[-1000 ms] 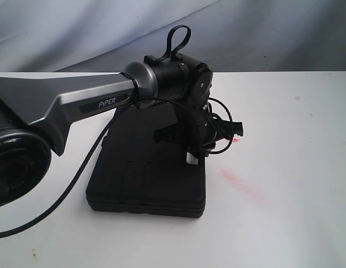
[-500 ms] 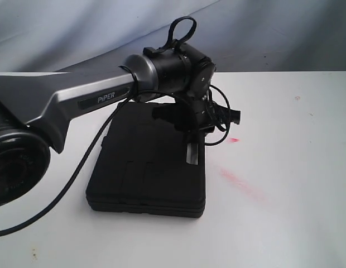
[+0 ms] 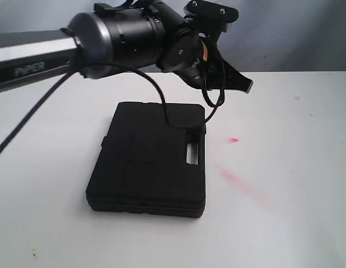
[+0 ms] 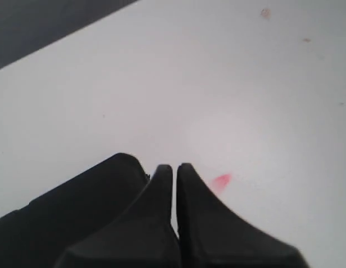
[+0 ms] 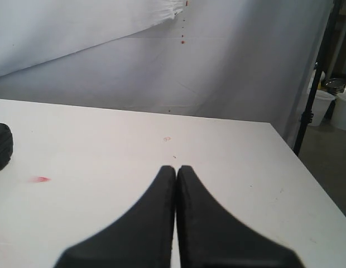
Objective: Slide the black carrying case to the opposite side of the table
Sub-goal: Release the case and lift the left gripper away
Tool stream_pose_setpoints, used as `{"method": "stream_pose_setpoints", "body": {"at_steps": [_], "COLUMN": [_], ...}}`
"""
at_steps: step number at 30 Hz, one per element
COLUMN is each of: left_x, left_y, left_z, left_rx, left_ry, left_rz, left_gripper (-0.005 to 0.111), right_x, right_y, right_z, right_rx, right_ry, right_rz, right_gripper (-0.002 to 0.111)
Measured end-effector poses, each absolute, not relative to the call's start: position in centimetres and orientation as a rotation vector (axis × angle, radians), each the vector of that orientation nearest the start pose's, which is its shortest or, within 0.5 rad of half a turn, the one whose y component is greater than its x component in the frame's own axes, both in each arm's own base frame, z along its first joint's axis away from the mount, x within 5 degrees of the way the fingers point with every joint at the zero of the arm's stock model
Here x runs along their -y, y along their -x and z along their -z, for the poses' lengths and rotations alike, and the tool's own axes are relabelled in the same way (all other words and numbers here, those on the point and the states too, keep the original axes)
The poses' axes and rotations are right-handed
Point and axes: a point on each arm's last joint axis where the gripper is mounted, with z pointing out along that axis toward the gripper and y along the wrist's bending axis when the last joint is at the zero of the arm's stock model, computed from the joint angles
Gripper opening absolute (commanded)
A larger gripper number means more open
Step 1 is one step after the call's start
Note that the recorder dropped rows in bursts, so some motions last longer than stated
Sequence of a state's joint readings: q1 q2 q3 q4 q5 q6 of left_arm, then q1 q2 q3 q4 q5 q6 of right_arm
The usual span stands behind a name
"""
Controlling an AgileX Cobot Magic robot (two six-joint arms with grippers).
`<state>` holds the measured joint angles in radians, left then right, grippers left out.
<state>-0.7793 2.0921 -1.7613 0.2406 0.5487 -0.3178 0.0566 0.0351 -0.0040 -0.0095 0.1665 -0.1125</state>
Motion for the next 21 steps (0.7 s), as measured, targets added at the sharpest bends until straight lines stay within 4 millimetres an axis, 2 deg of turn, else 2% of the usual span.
{"method": "stream_pose_setpoints", "body": {"at_steps": [5, 10, 13, 17, 21], "left_x": [31.3, 27.5, 24.8, 19.9, 15.0], "left_y": [-32.9, -29.2, -27.0, -24.8, -22.9], "left_z": [-26.2, -28.6, -30.1, -32.5, -34.4], "left_rx": [-2.129, -2.006, -1.959, -1.905, -1.861], "left_ry": [-0.747, -0.840, -0.853, -0.743, -0.643], "left_rz": [0.346, 0.289, 0.258, 0.269, 0.205], "left_gripper": [0.000, 0.000, 0.000, 0.000, 0.000], "right_x": [-0.3, -0.3, -0.3, -0.3, -0.3], "right_y": [-5.9, -5.9, -5.9, -5.9, -5.9], "right_z": [-19.7, -19.7, -19.7, -19.7, -19.7], "right_rx": [-1.675, -1.675, -1.675, -1.675, -1.675], "right_ry": [0.149, 0.149, 0.149, 0.149, 0.149], "right_rz": [0.050, 0.050, 0.050, 0.050, 0.050], "right_gripper": [0.000, 0.000, 0.000, 0.000, 0.000]}}
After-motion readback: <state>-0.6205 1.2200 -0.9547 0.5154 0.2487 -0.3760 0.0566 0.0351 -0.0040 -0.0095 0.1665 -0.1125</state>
